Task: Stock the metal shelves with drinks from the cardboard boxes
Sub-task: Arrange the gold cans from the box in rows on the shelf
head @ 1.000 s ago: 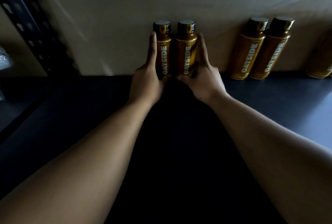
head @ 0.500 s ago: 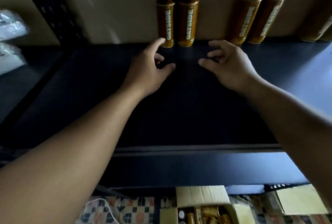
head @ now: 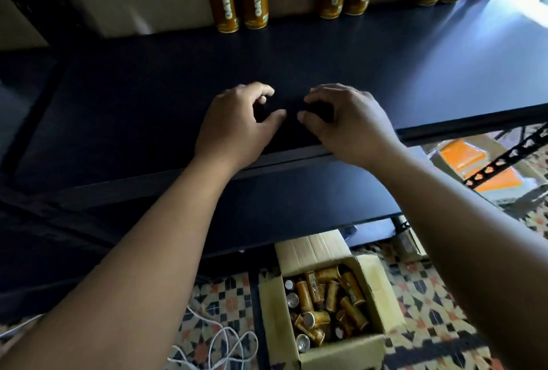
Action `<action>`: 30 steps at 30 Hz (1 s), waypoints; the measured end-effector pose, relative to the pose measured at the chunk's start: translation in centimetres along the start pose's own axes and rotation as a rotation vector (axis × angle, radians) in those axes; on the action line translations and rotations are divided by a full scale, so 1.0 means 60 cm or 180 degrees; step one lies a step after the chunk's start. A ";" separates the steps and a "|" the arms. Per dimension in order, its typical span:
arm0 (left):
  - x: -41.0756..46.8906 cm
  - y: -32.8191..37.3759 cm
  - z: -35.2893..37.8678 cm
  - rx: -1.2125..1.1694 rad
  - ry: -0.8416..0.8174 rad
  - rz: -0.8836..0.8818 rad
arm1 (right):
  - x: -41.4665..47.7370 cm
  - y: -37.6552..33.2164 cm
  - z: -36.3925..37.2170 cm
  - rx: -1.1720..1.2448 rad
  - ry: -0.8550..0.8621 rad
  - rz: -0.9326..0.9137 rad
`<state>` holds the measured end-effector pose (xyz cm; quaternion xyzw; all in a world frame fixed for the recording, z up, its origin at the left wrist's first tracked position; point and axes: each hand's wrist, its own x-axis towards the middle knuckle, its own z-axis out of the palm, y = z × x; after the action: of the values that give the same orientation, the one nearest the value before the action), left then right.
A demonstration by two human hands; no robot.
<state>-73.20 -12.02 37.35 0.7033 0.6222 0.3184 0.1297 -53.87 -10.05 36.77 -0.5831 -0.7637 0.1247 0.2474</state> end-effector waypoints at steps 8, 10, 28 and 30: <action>-0.066 0.032 0.069 0.0680 0.0891 0.0121 | -0.067 0.059 0.027 -0.0074 0.0863 -0.0759; -0.094 0.041 0.105 0.0680 0.1350 0.0217 | -0.090 0.085 0.036 -0.0086 0.1021 -0.0979; -0.412 -0.099 0.469 -0.0194 -0.2739 -0.1893 | -0.391 0.380 0.288 0.0041 -0.3003 0.0553; -0.451 -0.141 0.533 -0.0268 -0.2686 -0.1988 | -0.433 0.423 0.342 0.0150 -0.2864 0.0727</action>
<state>-61.04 -29.46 0.29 0.5457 0.6824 -0.0216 0.4859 -38.48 -25.43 1.20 -0.5456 -0.7230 0.4090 -0.1107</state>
